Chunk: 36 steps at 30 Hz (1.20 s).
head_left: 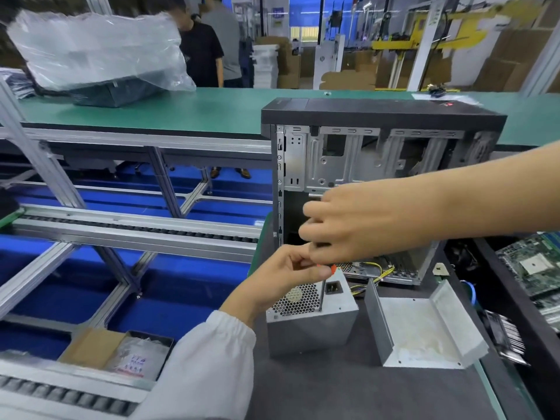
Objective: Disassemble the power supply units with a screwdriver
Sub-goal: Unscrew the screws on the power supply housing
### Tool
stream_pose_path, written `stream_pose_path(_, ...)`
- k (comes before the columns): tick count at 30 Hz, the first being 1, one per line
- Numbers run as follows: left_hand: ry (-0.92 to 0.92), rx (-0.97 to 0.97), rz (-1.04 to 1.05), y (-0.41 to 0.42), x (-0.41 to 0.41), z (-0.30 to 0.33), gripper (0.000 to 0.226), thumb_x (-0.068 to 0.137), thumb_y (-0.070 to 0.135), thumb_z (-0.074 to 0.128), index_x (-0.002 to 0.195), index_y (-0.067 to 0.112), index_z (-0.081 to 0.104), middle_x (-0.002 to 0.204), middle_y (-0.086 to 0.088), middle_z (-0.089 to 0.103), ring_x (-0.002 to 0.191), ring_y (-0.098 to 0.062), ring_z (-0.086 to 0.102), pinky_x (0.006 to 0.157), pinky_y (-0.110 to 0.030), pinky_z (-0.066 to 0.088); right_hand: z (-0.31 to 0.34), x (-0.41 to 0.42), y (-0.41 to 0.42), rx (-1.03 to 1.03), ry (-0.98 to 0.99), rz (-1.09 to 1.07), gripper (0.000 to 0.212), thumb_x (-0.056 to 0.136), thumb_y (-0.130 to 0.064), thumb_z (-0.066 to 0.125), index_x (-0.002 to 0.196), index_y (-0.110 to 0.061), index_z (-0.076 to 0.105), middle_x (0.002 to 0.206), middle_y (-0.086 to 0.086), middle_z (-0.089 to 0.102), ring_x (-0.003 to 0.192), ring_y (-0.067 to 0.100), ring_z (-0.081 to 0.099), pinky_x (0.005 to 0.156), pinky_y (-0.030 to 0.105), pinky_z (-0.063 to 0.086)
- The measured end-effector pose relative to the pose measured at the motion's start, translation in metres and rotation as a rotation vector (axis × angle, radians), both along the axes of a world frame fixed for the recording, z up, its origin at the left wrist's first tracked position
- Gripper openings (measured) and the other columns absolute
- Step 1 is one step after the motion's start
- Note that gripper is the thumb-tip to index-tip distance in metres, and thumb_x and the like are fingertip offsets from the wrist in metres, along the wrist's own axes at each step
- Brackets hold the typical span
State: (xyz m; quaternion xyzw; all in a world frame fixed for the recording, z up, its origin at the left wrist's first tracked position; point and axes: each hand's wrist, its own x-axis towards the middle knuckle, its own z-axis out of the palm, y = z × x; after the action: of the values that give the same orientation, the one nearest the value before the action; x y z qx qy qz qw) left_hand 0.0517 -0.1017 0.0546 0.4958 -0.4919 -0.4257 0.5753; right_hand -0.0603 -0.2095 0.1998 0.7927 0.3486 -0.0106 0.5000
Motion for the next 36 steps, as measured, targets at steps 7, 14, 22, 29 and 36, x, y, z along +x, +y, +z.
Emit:
stream_pose_path(7,-0.301,-0.078,0.11,-0.016,-0.016,0.0,0.024,0.08,0.021,0.078,0.103,0.014,0.076,0.091,-0.026,0.053,0.086,-0.036,0.052,0.076,-0.035,0.041,0.024,0.036,0.002,0.587,0.54,-1.693,0.041,0.097,-0.044,0.048,0.087,-0.006,0.06,0.068,0.003,0.064,0.046,0.011,0.05,0.039,0.015,0.036)
stream_pose_path(14,-0.085,-0.043,-0.033,-0.009,-0.002,0.005,0.023,0.084,0.004,0.067,0.08,0.025,0.074,0.072,0.016,0.063,0.073,0.003,0.057,0.071,-0.011,0.045,0.007,-0.013,0.0,-0.016,0.044,0.036,0.011,0.088,-0.022,0.057,0.099,-0.017,0.057,0.088,0.0,0.056,0.08,0.019,0.052,0.062,0.03,0.041)
stream_pose_path(22,-0.32,-0.106,0.13,-0.021,-0.02,0.008,0.014,0.079,0.022,0.08,0.092,0.015,0.077,0.088,-0.027,0.052,0.081,-0.039,0.05,0.072,-0.041,0.038,0.034,0.029,-0.005,0.796,0.611,-1.744,0.037,0.098,-0.038,0.049,0.081,-0.008,0.063,0.067,0.004,0.061,0.046,0.011,0.05,0.039,0.016,0.038)
stream_pose_path(29,-0.032,0.009,-0.025,-0.009,-0.001,0.002,0.009,0.083,0.008,0.069,0.088,0.015,0.073,0.086,0.0,0.066,0.088,-0.011,0.06,0.084,-0.027,0.051,0.002,-0.01,0.003,-0.046,0.082,-0.067,0.019,0.092,-0.023,0.055,0.11,-0.018,0.054,0.099,0.002,0.055,0.087,0.021,0.053,0.061,0.03,0.043)
stream_pose_path(36,-0.173,-0.043,0.07,-0.011,-0.008,0.004,0.006,0.082,0.028,0.074,0.086,0.024,0.077,0.077,-0.015,0.054,0.074,-0.017,0.047,0.07,-0.028,0.037,0.029,0.024,0.014,0.632,0.385,-1.379,0.05,0.092,-0.056,0.047,0.085,-0.009,0.062,0.063,-0.001,0.066,0.05,0.012,0.06,0.045,0.019,0.044)
